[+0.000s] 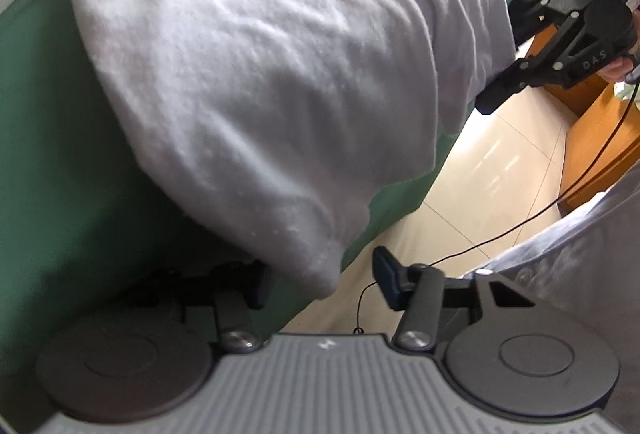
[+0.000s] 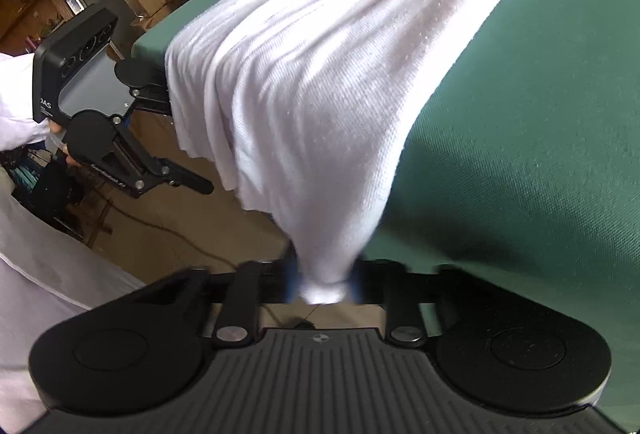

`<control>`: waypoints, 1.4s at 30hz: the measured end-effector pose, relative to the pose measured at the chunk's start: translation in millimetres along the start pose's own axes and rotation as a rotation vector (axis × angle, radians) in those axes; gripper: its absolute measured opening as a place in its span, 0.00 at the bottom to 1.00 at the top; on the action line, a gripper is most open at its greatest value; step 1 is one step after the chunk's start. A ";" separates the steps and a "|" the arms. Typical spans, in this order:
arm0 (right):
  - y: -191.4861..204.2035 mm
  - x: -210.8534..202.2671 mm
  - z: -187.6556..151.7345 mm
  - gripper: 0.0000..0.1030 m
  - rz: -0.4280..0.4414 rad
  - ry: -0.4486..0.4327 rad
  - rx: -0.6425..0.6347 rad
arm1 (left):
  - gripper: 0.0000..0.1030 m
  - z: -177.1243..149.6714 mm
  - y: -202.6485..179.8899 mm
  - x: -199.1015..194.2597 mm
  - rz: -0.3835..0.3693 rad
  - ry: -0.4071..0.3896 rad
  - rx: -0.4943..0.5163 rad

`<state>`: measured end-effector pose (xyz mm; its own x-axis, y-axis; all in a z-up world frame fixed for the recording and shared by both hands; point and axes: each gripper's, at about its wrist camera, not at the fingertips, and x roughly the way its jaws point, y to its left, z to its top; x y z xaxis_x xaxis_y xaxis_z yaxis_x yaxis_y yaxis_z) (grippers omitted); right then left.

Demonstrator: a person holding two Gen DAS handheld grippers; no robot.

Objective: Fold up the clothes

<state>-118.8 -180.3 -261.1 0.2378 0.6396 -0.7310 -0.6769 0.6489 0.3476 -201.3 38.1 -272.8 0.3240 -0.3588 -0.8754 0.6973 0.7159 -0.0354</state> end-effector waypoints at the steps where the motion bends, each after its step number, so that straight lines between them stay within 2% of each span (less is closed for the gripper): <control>1: 0.6 -2.5 0.3 0.14 0.006 0.001 0.006 | 0.18 0.8 0.5 -5.2 -0.007 -0.007 -0.005; 2: 1.7 -6.1 -0.3 0.13 0.013 0.001 0.011 | 0.08 1.7 1.0 -10.4 -0.014 -0.014 -0.011; 3: 2.7 -9.8 -1.0 0.13 0.019 0.000 0.017 | 0.02 1.5 0.7 -15.7 -0.019 -0.020 -0.016; 8: 10.7 -23.6 -5.0 0.13 0.051 -0.002 0.042 | 0.01 -2.6 -8.1 -37.8 -0.030 -0.036 -0.028; 16: 19.5 -32.1 5.3 0.13 0.112 -0.011 0.097 | 0.01 -2.2 -14.0 -55.1 -0.040 -0.035 -0.103; 21: 13.6 -55.5 18.5 0.12 0.204 -0.037 0.127 | 0.01 9.0 -15.5 -80.6 -0.064 -0.069 -0.122; 29: -18.9 -76.4 55.7 0.13 0.385 -0.077 0.301 | 0.01 35.8 6.7 -117.9 -0.111 -0.139 -0.191; 35: -44.8 -78.3 85.0 0.13 0.362 -0.145 0.398 | 0.01 77.8 52.8 -119.6 -0.134 -0.197 -0.197; 42: -73.0 -68.6 116.5 0.13 0.297 -0.223 0.499 | 0.01 119.8 108.9 -85.2 -0.119 -0.224 -0.199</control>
<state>-4.5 -223.5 -168.0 0.2655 0.8583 -0.4392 -0.3421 0.5097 0.7894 -76.4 74.9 -144.3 0.3956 -0.5542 -0.7323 0.6072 0.7561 -0.2442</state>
